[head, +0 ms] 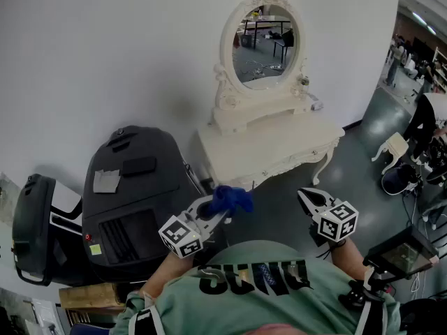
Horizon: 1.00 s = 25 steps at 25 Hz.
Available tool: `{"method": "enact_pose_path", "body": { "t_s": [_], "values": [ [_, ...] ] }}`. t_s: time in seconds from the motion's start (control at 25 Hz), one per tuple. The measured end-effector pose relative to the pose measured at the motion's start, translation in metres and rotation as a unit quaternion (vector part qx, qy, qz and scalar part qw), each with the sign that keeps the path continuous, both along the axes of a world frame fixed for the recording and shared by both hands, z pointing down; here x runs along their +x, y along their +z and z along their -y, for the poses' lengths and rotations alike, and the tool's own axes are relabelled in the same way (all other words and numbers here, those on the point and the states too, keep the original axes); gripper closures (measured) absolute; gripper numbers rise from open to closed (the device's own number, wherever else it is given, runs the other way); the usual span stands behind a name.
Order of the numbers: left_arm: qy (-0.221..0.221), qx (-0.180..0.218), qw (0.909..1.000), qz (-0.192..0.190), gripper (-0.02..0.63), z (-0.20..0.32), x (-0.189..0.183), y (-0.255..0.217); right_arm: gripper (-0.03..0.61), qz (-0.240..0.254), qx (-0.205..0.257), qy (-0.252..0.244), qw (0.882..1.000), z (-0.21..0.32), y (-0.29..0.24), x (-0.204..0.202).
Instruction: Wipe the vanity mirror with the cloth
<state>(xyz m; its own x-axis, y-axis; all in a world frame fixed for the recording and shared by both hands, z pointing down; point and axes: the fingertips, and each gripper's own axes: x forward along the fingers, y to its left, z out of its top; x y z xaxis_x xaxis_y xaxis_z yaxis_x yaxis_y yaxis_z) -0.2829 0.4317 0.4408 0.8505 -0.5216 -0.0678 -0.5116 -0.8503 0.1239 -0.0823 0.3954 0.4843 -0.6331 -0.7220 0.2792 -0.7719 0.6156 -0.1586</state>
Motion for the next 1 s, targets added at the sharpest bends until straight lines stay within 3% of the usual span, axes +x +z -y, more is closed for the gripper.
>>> {"method": "enact_pose_path", "body": {
  "t_s": [0.72,0.84,1.0],
  "values": [
    [0.002,-0.005,1.0,0.0,0.54,0.012,0.016,0.004,0.571,0.033,-0.013,0.003,0.999,0.003,0.01,0.015],
    [0.002,-0.002,1.0,-0.003,0.54,0.018,0.032,0.006,0.571,0.029,-0.008,0.002,1.0,0.002,0.011,0.031],
    [0.006,0.004,1.0,-0.005,0.54,0.025,0.088,-0.006,0.571,0.029,-0.006,0.001,1.0,0.006,-0.001,0.085]
  ]
}}
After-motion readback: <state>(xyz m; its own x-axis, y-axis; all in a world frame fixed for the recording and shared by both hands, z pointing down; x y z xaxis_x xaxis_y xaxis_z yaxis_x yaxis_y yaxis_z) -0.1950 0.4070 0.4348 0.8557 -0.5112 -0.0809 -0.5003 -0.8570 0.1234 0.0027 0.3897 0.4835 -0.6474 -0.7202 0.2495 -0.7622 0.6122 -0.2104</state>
